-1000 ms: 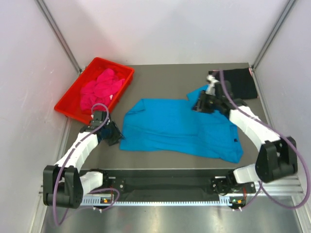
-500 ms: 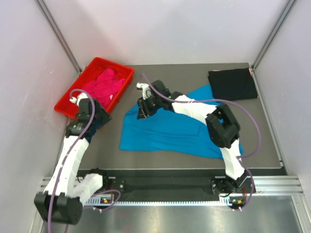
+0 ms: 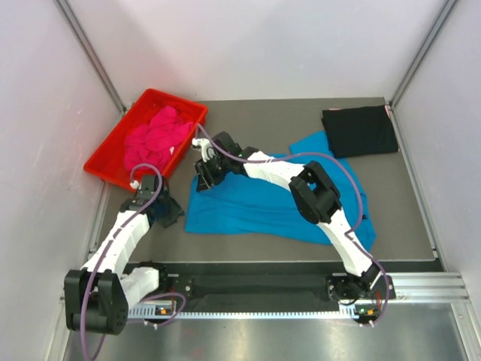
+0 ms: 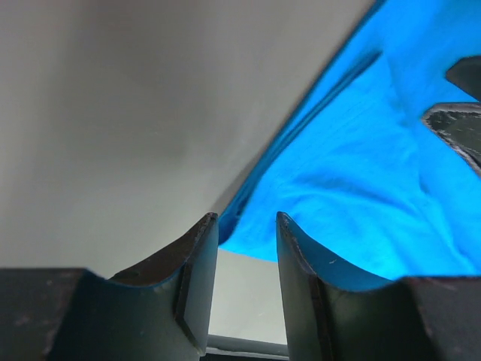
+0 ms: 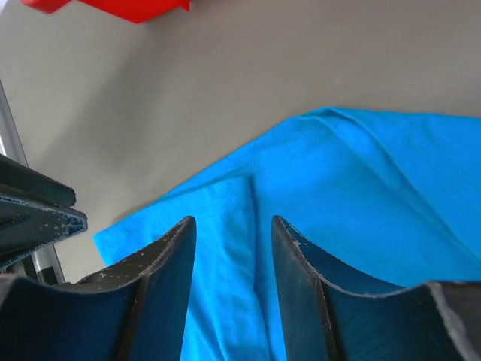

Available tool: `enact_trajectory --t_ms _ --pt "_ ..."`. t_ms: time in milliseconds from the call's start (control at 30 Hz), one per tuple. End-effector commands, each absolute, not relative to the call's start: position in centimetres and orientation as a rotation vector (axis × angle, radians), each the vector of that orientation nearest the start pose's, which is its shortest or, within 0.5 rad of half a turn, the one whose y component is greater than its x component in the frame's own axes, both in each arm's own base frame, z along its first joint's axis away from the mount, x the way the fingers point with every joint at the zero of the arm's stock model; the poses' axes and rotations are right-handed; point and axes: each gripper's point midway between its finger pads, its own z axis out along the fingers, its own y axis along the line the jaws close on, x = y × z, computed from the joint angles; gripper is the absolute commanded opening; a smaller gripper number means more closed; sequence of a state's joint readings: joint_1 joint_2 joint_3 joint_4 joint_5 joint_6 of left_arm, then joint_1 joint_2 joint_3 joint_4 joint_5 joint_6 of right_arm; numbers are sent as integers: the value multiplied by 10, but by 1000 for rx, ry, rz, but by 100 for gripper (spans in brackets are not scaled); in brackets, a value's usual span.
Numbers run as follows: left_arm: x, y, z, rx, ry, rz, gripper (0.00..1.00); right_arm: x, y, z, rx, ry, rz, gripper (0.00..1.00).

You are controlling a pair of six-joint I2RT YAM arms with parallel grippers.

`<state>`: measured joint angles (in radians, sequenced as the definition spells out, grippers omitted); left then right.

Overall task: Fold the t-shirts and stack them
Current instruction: Fold the tshirt

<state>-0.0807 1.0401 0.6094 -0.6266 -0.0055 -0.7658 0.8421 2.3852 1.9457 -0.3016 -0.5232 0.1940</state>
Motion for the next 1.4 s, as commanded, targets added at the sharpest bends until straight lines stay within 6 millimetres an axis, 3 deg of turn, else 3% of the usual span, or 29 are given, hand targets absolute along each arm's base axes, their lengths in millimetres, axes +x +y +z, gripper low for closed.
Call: enact_trajectory --t_ms 0,233,367,500,700,733,900,1133,1367 --pt "246 -64 63 -859 2449 -441 41 318 527 69 -1102 2150 1171 46" --pt "239 -65 39 -809 2535 -417 41 309 535 59 -1124 2142 1237 45" --pt "235 -58 33 -807 2548 -357 41 305 537 50 -1125 2149 1263 42" --pt "236 -59 32 -804 2547 -364 39 301 543 54 -1114 2131 1322 38" --pt "230 -65 28 -814 2593 -399 29 297 548 62 -1106 2105 1356 30" --pt "229 -67 28 -819 2595 -411 27 297 548 62 -1104 2107 1354 25" --pt "224 -71 31 -854 2617 -435 0 297 553 75 -1084 2067 1404 7" --pt "206 -72 26 -962 2655 -433 0 293 557 77 -1052 2045 1470 1" --pt "196 -50 17 -1044 2664 -225 0 295 559 62 -1028 2086 1468 6"
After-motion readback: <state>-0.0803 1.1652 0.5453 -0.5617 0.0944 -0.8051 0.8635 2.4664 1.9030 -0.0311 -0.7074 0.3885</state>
